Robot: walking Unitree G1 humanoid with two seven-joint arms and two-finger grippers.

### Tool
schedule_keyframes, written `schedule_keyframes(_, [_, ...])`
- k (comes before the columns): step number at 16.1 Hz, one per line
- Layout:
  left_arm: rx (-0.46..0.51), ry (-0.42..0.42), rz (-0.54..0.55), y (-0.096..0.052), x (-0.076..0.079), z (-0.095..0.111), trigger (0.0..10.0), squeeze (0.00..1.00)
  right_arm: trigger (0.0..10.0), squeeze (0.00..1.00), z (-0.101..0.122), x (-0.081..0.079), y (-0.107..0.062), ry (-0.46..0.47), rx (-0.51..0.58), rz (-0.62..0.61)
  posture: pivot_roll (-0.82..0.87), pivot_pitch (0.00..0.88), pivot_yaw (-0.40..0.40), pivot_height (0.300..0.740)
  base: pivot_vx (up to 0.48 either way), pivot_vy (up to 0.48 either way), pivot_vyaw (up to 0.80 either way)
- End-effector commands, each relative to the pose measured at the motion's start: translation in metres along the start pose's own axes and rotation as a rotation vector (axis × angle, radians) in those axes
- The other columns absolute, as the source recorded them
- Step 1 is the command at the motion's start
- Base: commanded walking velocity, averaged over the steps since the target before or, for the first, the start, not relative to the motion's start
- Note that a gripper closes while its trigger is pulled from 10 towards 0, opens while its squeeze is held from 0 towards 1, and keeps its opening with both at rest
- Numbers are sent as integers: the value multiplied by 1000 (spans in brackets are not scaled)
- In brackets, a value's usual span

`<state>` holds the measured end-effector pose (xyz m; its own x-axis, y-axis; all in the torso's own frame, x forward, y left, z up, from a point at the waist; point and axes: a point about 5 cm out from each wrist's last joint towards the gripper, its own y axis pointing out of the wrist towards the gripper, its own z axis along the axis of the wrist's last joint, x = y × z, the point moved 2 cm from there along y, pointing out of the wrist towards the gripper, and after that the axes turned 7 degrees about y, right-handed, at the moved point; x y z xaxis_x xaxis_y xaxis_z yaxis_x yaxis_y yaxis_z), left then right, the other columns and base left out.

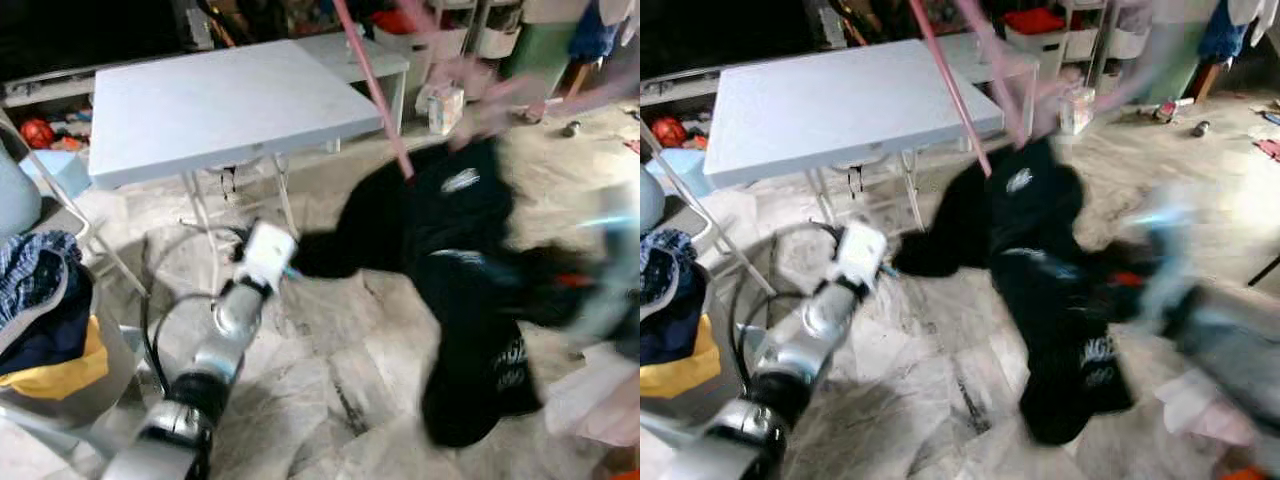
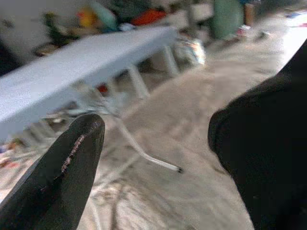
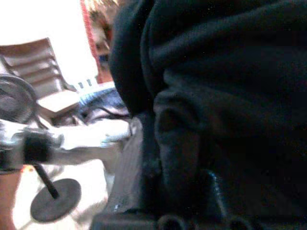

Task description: Hang hanger

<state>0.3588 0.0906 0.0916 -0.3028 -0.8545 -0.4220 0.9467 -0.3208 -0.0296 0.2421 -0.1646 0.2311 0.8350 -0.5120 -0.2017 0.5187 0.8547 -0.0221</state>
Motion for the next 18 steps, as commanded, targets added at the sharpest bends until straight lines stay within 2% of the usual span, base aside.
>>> schedule_keyframes(1, [61, 11, -27, 0, 1, 11, 10000, 937, 10000, 0, -9, 7, 8, -46, -44, -58, -145, 6, 37, 740, 0, 0, 0])
schedule_keyframes(2, [77, -2, -80, -5, 11, 10, 10000, 1000, 10000, 0, -29, 20, 18, -60, -110, -111, -139, 6, 38, 740, 0, 0, 0])
schedule_keyframes(3, [85, 5, -103, -7, 15, 10, 10000, 1000, 10000, 0, -38, 29, 20, -63, -145, -141, -130, 6, 39, 740, 0, 0, 0])
schedule_keyframes(7, [121, 67, -196, -20, 14, 10, 10000, 1000, 10000, 0, -66, 72, 29, -205, -277, -289, -106, 4, 44, 740, 0, 0, 0])
schedule_keyframes(8, [116, 73, -249, -28, 13, 6, 10000, 1000, 10000, 0, -78, 87, 31, -270, -336, -307, -92, 0, 46, 740, 0, 0, 0])
schedule_keyframes(10, [114, 69, -301, -34, 14, 3, 10000, 1000, 10000, 0, -84, 95, 31, -329, -367, -307, -83, 0, 47, 740, 0, 0, 0])
schedule_keyframes(11, [111, 64, -387, -49, 16, -1, 10000, 1000, 10000, 0, -97, 103, 25, -389, -451, -257, -59, 0, 35, 740, 0, 0, 0])
schedule_keyframes(12, [118, 101, -440, -61, 14, -3, 10000, 1000, 10000, 0, -103, 107, 15, -320, -473, -241, -45, 0, 26, 740, 0, 0, 0])
schedule_keyframes(15, [100, 147, -453, -74, 1, -10, 10000, 1000, 10000, 0, -112, 99, 0, -267, -478, -189, -31, 0, 18, 740, 0, 0, 0])
schedule_keyframes(18, [95, 135, -574, -91, 1, -6, 10000, 1000, 10000, 0, -128, 87, -27, -308, -554, -112, -39, 0, 18, 740, 0, 0, 0])
